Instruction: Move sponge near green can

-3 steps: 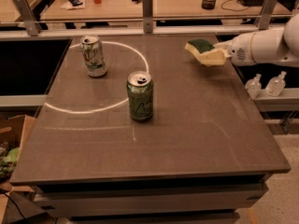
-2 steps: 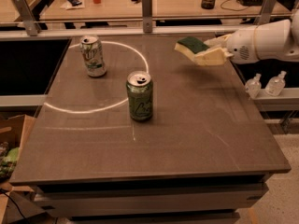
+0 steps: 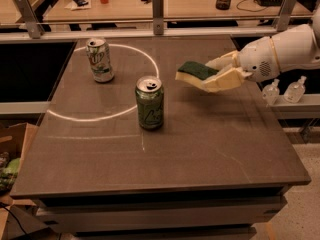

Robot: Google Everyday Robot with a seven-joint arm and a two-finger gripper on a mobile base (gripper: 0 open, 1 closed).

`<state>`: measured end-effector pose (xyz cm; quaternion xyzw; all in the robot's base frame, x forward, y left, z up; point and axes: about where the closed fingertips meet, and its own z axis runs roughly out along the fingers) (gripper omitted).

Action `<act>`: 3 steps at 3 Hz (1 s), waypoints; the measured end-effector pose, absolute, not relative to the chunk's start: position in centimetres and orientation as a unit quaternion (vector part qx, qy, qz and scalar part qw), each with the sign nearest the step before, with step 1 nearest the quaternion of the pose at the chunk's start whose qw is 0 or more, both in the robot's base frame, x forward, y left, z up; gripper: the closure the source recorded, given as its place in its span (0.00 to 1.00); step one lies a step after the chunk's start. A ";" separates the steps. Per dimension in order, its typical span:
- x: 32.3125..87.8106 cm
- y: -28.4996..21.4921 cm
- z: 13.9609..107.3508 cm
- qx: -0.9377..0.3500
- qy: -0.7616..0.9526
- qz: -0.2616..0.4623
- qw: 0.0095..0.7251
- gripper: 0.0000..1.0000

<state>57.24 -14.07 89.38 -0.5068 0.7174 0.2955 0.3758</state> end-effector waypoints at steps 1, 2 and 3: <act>57.2 -14.1 89.4 -0.507 0.717 0.296 0.376 1.00; 56.4 -12.8 88.5 -0.522 0.708 0.295 0.373 1.00; 55.3 -11.5 87.4 -0.541 0.695 0.296 0.370 1.00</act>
Offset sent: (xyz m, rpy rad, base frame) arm -0.0229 0.0265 -0.0206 -0.0233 -0.0358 0.0733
